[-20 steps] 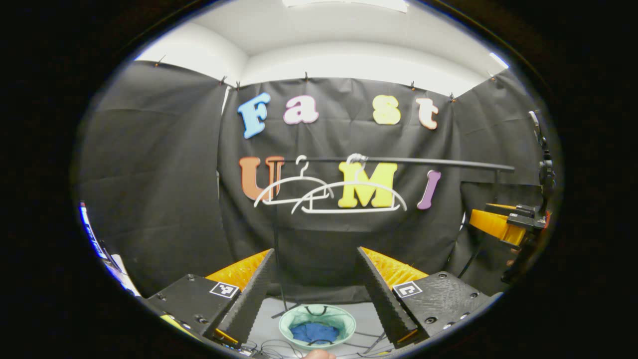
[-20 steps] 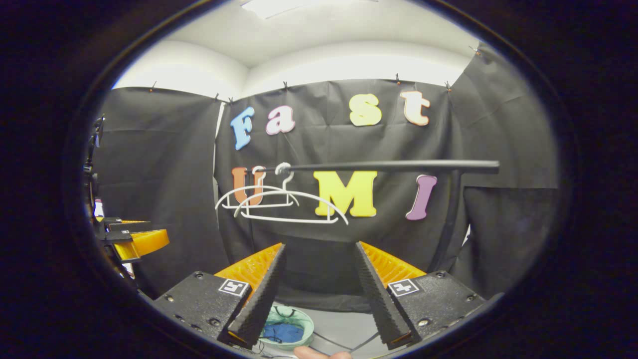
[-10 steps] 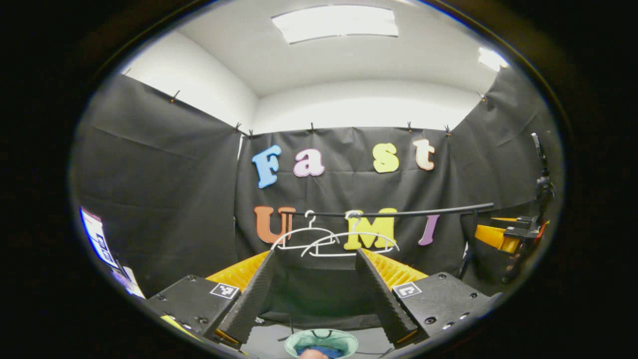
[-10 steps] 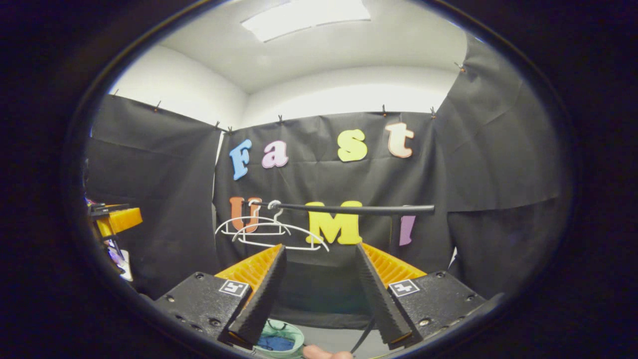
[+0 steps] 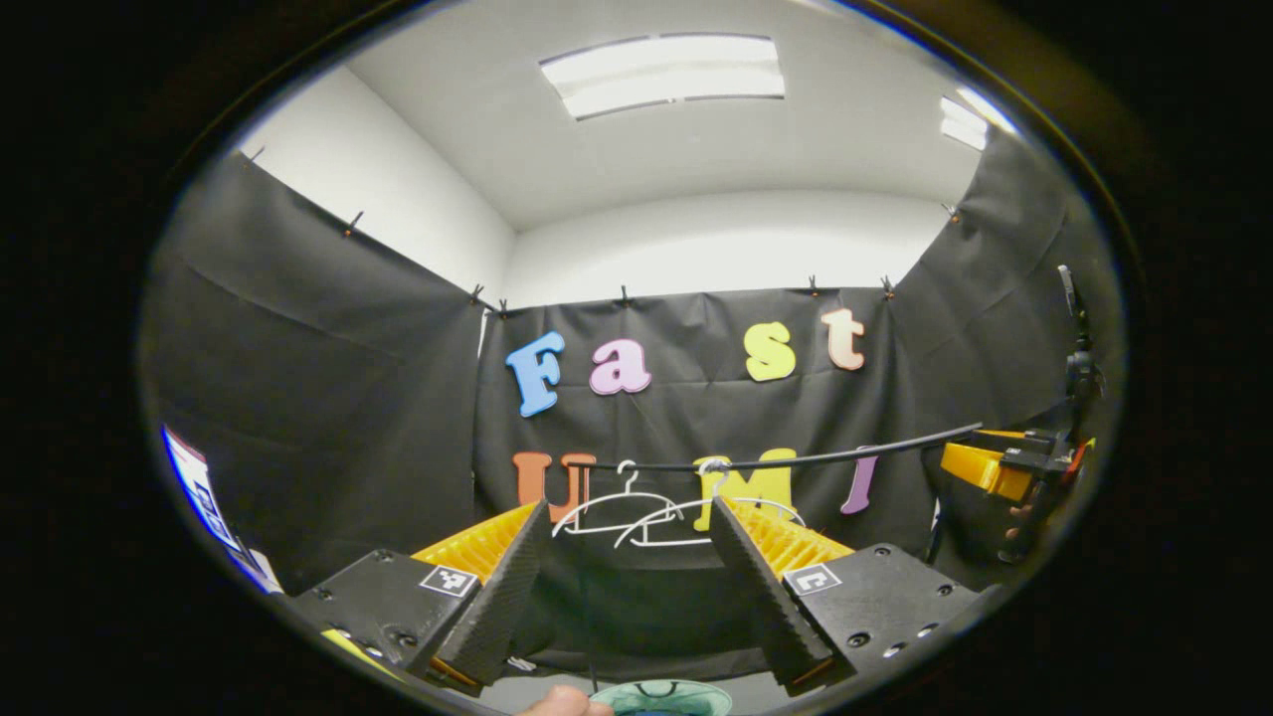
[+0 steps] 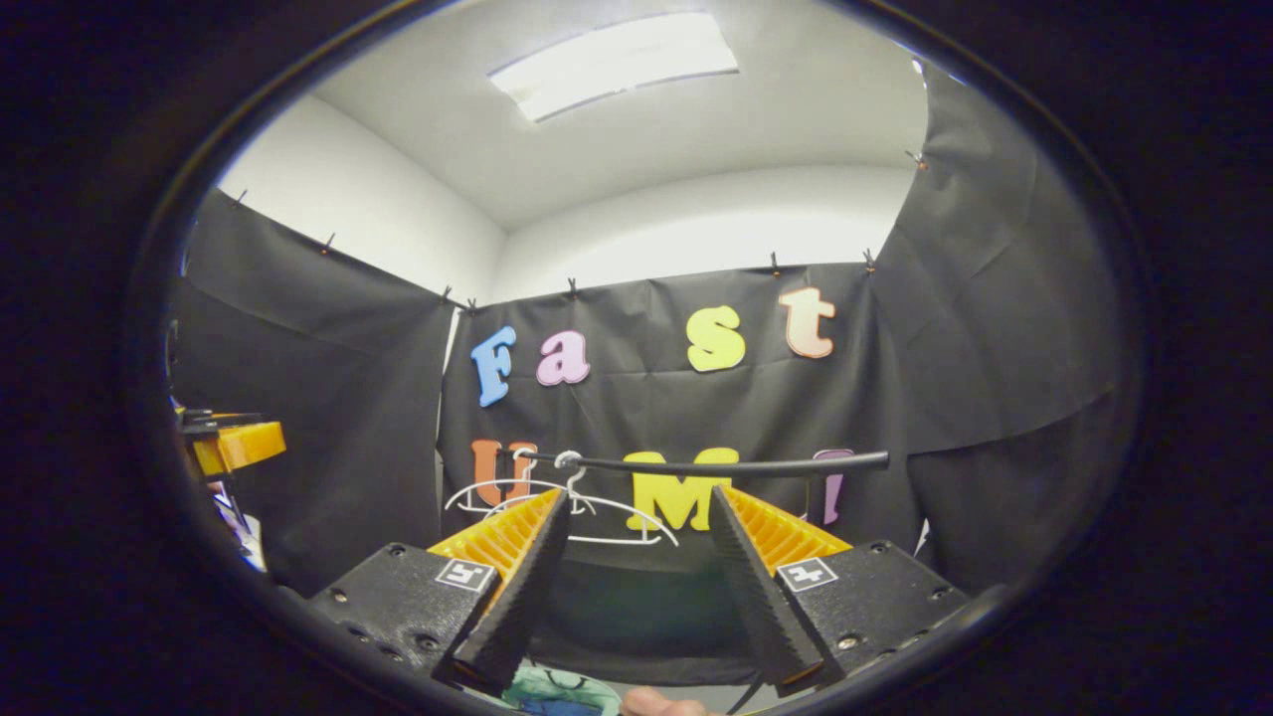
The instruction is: Grasp the clothes on the hanger with both hands and then place them into the laundry hamper below.
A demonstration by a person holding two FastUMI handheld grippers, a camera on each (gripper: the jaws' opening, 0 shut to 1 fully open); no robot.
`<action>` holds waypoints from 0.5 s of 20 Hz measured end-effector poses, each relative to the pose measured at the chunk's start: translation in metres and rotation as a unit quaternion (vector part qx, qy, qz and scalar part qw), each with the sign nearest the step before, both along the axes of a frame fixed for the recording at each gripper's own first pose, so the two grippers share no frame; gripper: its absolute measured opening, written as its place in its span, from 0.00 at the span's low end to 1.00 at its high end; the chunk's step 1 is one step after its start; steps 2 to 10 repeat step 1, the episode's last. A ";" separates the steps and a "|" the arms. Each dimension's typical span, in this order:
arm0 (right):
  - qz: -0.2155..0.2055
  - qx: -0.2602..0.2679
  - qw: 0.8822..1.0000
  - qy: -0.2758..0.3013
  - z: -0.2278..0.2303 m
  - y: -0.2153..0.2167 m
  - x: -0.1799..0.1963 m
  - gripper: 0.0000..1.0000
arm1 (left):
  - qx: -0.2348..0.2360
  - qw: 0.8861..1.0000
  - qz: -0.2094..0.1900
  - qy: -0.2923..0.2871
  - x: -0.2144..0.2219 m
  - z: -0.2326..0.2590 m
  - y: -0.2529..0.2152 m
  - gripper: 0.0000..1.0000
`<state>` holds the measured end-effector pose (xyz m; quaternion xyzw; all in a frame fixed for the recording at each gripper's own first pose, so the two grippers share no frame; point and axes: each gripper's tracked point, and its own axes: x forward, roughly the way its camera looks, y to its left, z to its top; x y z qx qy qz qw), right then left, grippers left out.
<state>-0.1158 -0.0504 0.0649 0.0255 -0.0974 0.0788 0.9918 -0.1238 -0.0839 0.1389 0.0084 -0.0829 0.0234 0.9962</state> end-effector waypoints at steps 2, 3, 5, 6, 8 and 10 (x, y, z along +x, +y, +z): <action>-0.001 -0.002 1.000 0.000 0.000 0.002 0.000 0.89 | -0.001 1.000 -0.003 -0.001 0.001 -0.001 -0.001 1.00; -0.001 -0.002 1.000 0.000 0.000 0.002 0.000 0.89 | -0.001 1.000 -0.003 -0.001 0.001 -0.001 -0.001 1.00; -0.001 -0.002 1.000 0.000 0.000 0.002 0.000 0.89 | -0.001 1.000 -0.003 -0.001 0.001 -0.001 -0.001 1.00; -0.001 -0.002 1.000 0.000 0.000 0.002 0.000 0.89 | -0.001 1.000 -0.003 -0.001 0.001 -0.001 -0.001 1.00; -0.001 -0.002 1.000 0.000 0.000 0.002 0.000 0.89 | -0.001 1.000 -0.003 -0.001 0.001 -0.001 -0.001 1.00; -0.001 -0.002 1.000 0.000 0.000 0.002 0.000 0.89 | -0.001 1.000 -0.003 -0.001 0.001 -0.001 -0.001 1.00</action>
